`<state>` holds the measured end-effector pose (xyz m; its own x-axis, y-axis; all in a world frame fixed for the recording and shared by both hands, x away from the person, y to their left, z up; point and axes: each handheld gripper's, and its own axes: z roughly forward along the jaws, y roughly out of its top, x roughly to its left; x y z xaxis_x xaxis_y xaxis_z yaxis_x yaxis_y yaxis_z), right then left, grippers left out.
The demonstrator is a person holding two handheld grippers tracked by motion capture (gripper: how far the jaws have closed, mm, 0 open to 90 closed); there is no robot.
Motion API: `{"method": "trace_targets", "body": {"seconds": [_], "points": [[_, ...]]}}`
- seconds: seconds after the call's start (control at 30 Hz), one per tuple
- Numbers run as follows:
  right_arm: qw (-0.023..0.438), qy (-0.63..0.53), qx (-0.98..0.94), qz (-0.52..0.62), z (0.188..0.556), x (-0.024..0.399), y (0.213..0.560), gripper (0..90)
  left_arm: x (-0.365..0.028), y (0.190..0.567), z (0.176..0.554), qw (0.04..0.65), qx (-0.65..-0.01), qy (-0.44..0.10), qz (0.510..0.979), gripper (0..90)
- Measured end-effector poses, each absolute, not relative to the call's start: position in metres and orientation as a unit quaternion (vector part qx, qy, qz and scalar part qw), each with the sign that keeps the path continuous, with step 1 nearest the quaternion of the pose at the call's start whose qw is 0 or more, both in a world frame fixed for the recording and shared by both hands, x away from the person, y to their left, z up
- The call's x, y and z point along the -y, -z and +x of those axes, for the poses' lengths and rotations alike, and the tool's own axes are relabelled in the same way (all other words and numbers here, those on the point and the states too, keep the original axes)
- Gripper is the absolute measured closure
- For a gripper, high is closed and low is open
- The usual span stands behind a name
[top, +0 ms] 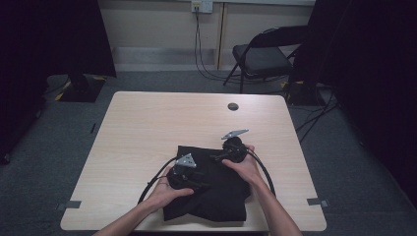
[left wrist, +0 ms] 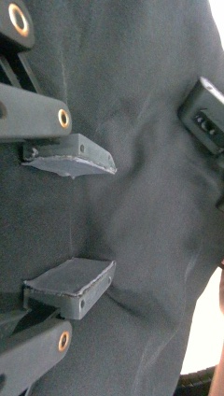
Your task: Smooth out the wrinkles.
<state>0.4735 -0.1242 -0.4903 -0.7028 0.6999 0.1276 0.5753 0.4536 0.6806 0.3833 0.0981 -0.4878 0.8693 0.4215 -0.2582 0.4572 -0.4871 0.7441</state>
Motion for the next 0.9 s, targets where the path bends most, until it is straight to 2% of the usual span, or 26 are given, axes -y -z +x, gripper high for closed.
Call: {"method": "trace_targets", "body": {"seconds": [0.07,0.1,0.17,0.2,0.3,0.47,0.67,0.9], "points": [[0.086,-0.368,-0.846,0.377,0.475,0.124,0.491,25.1,-0.098,0.489,0.381,0.439,-0.258,0.013,0.86,46.2],[0.09,-0.365,-0.849,0.371,0.471,0.123,0.491,35.8,-0.097,0.489,0.38,0.438,-0.258,0.009,0.861,46.9],[0.085,-0.36,-0.856,0.36,0.466,0.121,0.489,49.0,-0.097,0.489,0.379,0.437,-0.254,0.003,0.863,47.4],[0.067,-0.361,-0.857,0.361,0.466,0.123,0.487,60.6,-0.096,0.489,0.378,0.434,-0.251,-0.006,0.865,47.6],[0.041,-0.37,-0.854,0.363,0.465,0.124,0.484,78.6,-0.095,0.489,0.377,0.432,-0.251,-0.009,0.866,47.9],[0.014,-0.414,-0.84,0.351,0.452,0.125,0.463,82.7,-0.095,0.49,0.374,0.434,-0.253,-0.025,0.864,49.4],[-0.001,-0.463,-0.829,0.314,0.413,0.115,0.434,83.0,-0.097,0.494,0.369,0.446,-0.252,-0.061,0.857,50.0],[-0.026,-0.474,-0.825,0.306,0.376,0.118,0.437,83.0,-0.101,0.496,0.368,0.465,-0.25,-0.063,0.847,50.0]]}}
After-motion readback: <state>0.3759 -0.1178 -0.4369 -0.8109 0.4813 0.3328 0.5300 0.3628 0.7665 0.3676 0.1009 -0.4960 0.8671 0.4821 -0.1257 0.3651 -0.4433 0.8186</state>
